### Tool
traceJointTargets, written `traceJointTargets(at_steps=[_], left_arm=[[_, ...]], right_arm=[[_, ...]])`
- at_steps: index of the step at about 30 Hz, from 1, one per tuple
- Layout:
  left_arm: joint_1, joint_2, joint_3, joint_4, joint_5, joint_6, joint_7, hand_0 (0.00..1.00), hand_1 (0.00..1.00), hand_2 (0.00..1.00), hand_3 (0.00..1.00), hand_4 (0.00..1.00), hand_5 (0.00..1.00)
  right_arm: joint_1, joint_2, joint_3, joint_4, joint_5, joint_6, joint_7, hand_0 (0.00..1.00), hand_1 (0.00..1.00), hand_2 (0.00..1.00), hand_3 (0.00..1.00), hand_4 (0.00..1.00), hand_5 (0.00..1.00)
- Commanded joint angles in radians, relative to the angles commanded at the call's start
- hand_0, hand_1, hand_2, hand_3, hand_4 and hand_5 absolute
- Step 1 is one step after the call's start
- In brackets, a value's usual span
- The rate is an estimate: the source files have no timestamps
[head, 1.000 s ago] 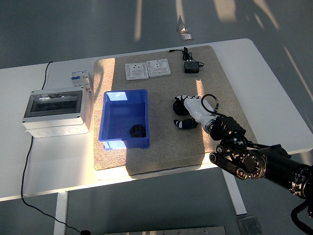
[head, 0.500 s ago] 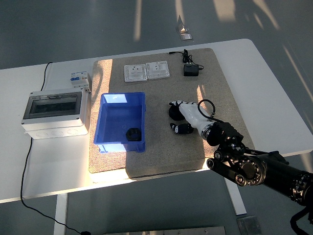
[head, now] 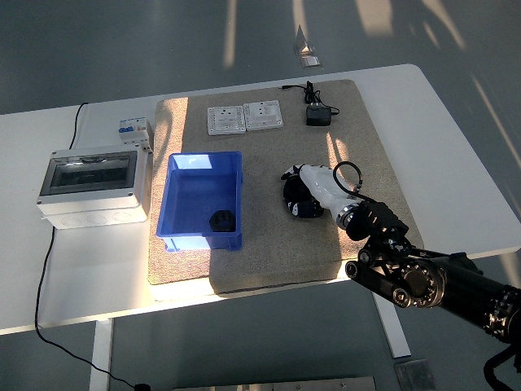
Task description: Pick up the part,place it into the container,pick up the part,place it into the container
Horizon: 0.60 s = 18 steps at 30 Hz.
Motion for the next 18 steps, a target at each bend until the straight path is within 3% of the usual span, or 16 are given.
traceJointTargets(at_steps=[16, 17, 18], left_arm=[[0.000, 0.001, -0.006, 0.000, 0.011, -0.001, 0.002, 0.702, 0.685, 0.705, 0.769, 0.814, 0.835], [0.000, 0.001, -0.006, 0.000, 0.011, -0.001, 0.002, 0.701, 0.684, 0.705, 0.768, 0.813, 0.836], [0.000, 0.001, -0.006, 0.000, 0.011, -0.001, 0.002, 0.701, 0.684, 0.705, 0.768, 0.813, 0.836]], right_arm=[[-0.014, -0.025, 0.059, 0.022, -0.017, -0.058, 0.030, 0.833, 0.647, 0.636, 0.665, 0.540, 0.100], [-0.015, -0.028, 0.065, 0.027, -0.017, -0.065, 0.034, 0.740, 0.552, 0.634, 0.664, 0.500, 0.081], [-0.015, -0.031, 0.072, 0.033, -0.016, -0.073, 0.039, 0.740, 0.552, 0.634, 0.664, 0.500, 0.081]])
